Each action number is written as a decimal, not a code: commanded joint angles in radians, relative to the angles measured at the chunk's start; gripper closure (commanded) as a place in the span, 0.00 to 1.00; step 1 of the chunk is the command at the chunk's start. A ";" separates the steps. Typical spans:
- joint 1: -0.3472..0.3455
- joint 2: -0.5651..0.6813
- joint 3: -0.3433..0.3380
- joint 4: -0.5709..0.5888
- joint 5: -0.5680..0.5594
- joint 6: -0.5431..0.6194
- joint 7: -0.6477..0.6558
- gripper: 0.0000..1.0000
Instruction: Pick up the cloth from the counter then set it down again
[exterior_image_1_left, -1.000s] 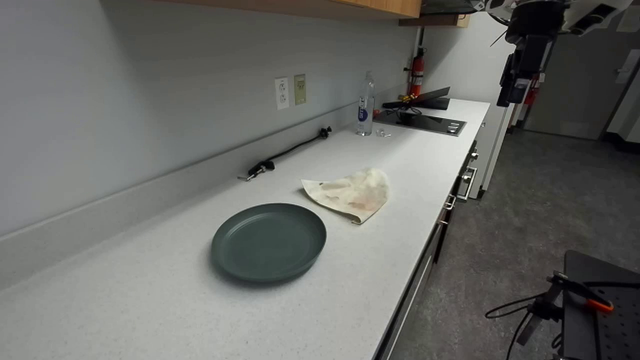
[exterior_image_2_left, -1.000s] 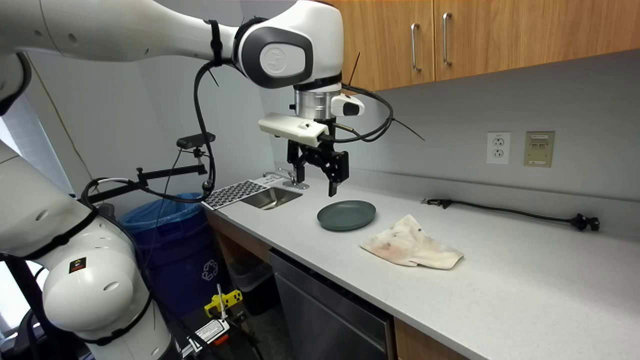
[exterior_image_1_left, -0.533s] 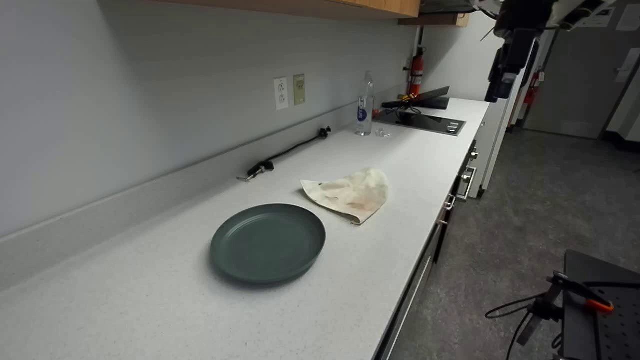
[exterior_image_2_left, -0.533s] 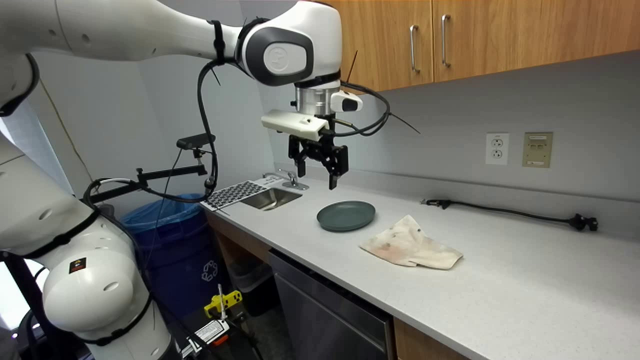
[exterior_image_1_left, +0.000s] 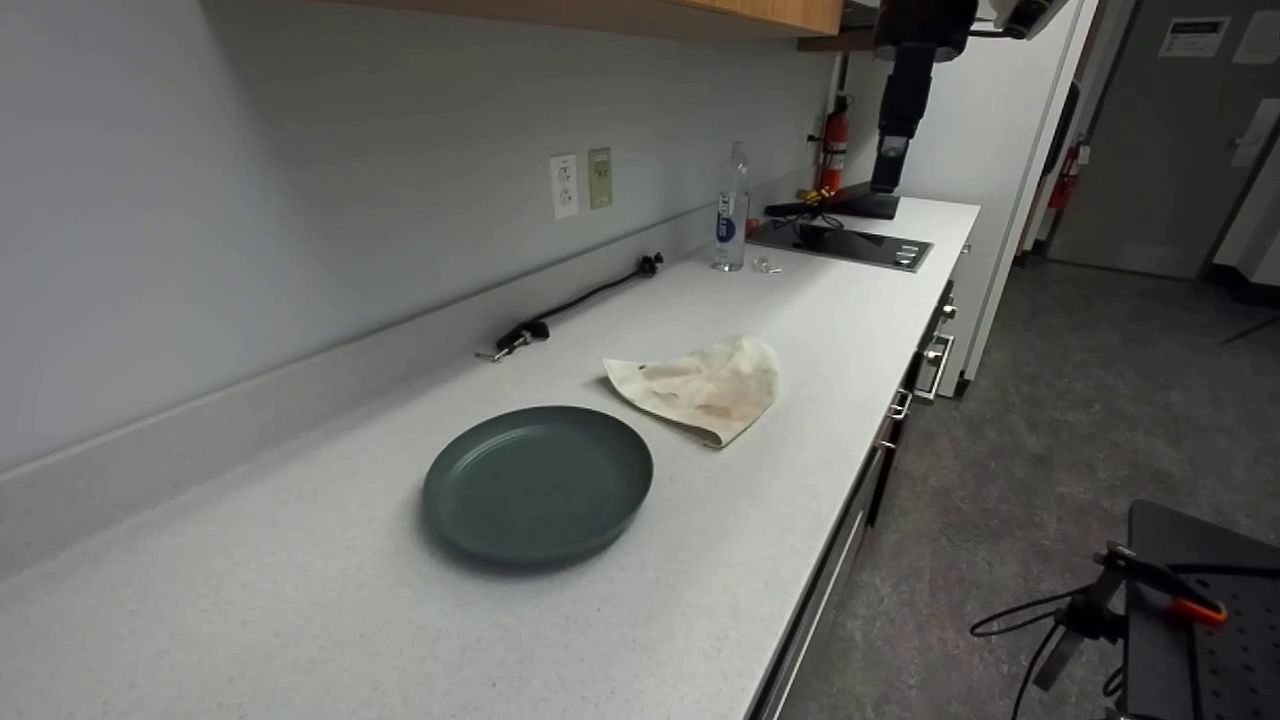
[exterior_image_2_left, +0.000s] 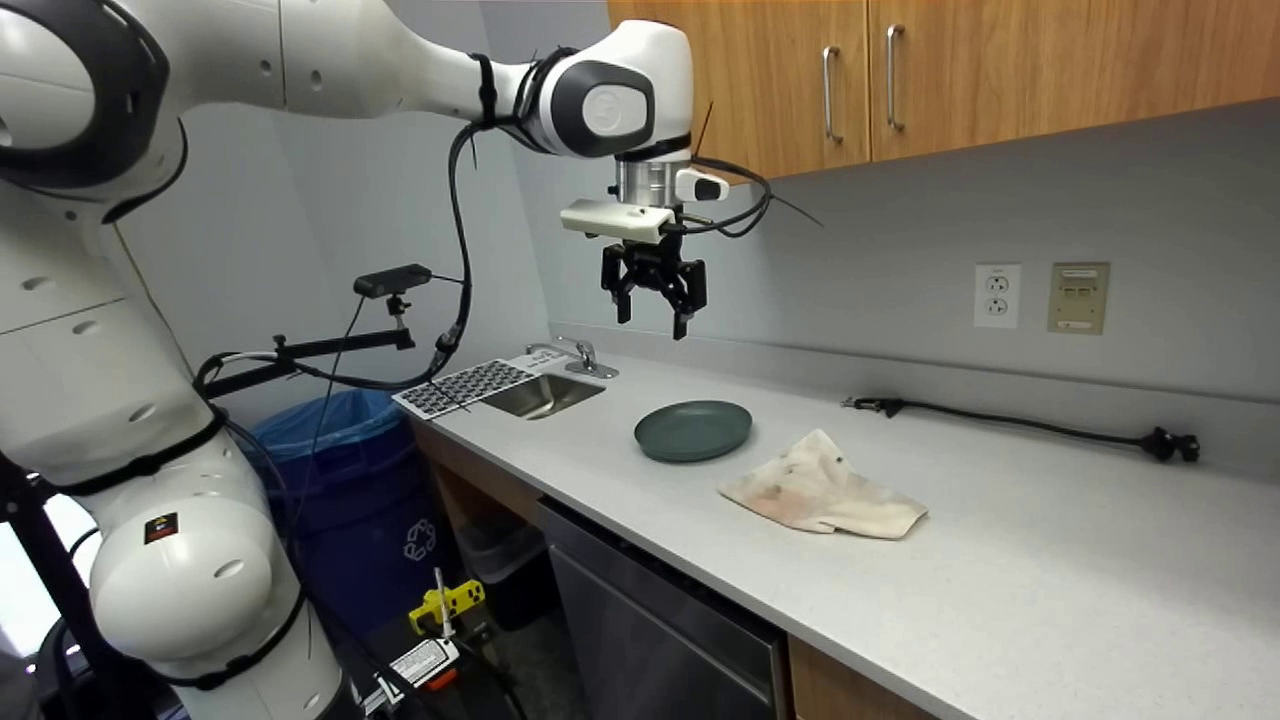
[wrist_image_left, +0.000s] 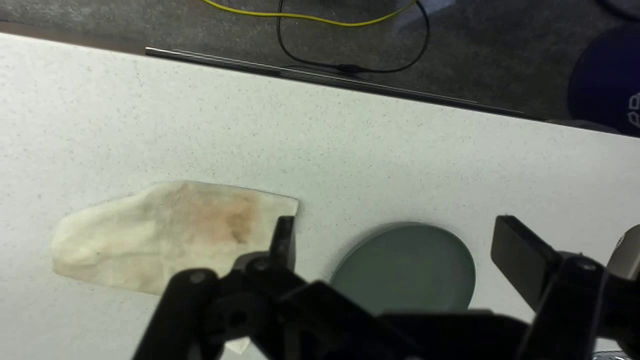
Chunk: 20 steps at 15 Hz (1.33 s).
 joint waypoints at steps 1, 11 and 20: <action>-0.028 0.001 0.023 0.004 0.003 -0.004 -0.002 0.00; -0.047 0.274 0.059 0.143 -0.089 0.331 0.079 0.00; -0.064 0.443 0.109 0.277 -0.087 0.367 0.144 0.00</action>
